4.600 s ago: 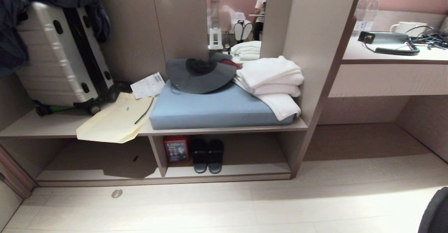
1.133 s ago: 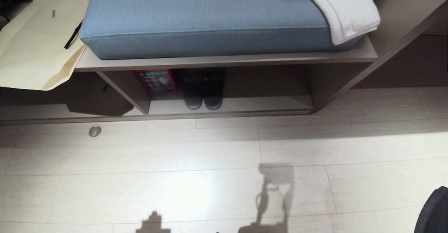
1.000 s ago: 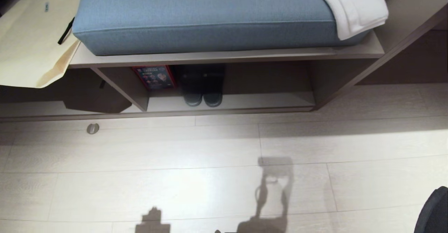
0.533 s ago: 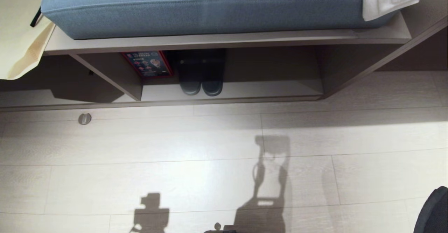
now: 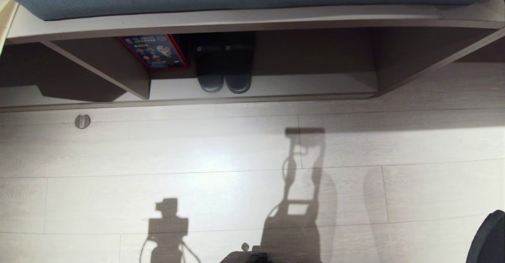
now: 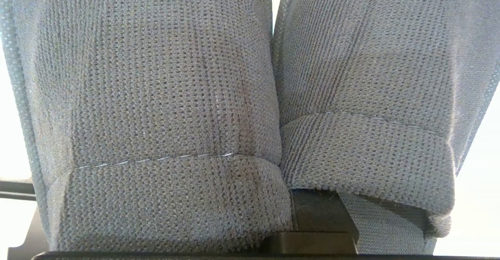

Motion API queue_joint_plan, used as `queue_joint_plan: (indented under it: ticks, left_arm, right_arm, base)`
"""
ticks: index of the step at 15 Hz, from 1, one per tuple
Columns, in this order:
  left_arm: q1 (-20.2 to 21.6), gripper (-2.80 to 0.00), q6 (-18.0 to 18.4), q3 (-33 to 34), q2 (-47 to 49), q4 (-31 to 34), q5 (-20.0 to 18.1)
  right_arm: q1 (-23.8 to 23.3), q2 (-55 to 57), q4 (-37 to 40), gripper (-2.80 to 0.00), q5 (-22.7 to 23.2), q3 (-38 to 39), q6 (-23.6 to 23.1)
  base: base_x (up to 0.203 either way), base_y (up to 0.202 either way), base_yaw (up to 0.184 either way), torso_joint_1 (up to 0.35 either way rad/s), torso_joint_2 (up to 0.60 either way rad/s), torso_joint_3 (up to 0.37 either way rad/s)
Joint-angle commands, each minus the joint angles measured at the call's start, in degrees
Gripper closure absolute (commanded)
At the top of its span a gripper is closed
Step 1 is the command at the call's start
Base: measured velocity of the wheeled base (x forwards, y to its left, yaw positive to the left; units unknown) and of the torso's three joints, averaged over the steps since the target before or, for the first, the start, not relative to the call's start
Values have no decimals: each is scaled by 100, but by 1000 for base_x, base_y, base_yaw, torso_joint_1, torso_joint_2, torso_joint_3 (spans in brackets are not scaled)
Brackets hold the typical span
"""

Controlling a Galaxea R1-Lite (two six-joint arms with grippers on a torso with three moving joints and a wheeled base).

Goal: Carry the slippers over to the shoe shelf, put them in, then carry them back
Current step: Place the slippers into the shoe cabinet

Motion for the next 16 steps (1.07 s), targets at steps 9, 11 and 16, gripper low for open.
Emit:
queue_joint_plan:
  ticks: [9, 11, 16]
  left_arm:
    - [1, 0, -12, 0, 0, -3, 2]
    - [1, 0, -12, 7, 0, 0, 2]
    - [1, 0, -12, 0, 0, 0, 2]
  right_arm:
    - [2, 7, 0, 0, 2, 1, -6]
    - [2, 2, 0, 0, 2, 1, -6]
    - [2, 7, 7, 0, 2, 1, -6]
  base:
    - [0, 0, 0, 2, 4, -196]
    - [0, 0, 0, 3, 3, -197]
    - [0, 0, 0, 5, 3, -196]
